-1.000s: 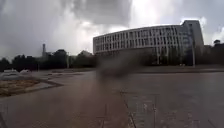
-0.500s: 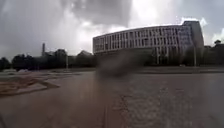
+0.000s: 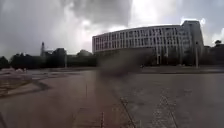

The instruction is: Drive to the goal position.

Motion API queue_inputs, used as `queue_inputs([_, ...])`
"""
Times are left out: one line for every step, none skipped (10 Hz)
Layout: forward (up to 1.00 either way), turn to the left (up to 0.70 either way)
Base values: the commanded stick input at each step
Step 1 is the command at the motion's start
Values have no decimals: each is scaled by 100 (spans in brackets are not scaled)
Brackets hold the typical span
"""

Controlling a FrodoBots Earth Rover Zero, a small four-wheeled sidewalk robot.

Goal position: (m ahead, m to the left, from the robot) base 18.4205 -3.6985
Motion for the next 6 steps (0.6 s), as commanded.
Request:
queue_inputs([70,0])
queue_inputs([70,0])
queue_inputs([70,0])
queue_inputs([70,0])
queue_inputs([70,0])
queue_inputs([70,0])
